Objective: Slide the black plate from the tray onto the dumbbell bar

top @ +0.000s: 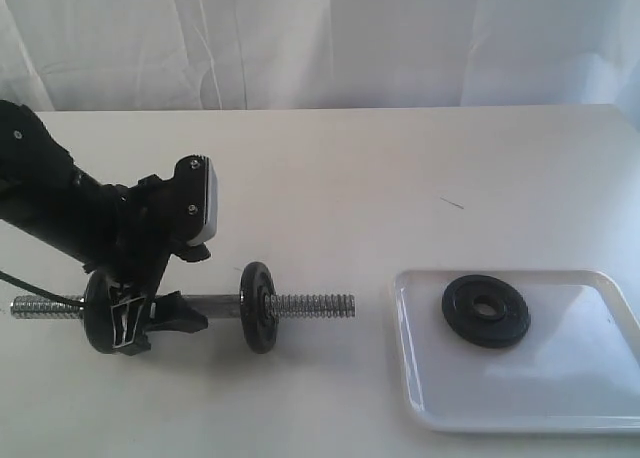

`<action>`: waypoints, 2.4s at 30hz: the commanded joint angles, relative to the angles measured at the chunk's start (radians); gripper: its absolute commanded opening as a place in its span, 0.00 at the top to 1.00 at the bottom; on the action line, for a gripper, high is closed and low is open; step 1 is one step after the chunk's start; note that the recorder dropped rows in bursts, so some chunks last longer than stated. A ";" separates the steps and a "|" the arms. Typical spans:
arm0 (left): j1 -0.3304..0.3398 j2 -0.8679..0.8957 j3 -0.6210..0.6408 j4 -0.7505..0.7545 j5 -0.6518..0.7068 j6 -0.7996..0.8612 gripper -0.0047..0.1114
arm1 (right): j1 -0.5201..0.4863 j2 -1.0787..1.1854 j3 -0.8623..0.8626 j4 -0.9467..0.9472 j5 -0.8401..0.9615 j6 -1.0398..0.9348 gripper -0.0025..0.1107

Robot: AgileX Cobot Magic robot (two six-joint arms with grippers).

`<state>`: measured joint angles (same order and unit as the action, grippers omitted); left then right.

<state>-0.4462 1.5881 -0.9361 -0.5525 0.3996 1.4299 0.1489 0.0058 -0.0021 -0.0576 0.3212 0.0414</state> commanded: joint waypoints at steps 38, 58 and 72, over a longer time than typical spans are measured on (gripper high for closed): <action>-0.007 0.170 -0.002 -0.058 -0.030 0.096 0.56 | 0.002 -0.006 0.002 0.001 -0.008 -0.002 0.98; -0.007 0.170 -0.002 -0.058 -0.031 0.096 0.45 | 0.002 -0.006 0.002 0.001 -0.008 -0.002 0.98; -0.007 0.170 -0.002 -0.060 -0.030 0.091 0.45 | 0.002 -0.006 0.002 0.001 -0.008 -0.002 0.98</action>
<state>-0.4462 1.7557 -0.9401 -0.6052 0.3483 1.5275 0.1489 0.0058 -0.0021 -0.0576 0.3212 0.0414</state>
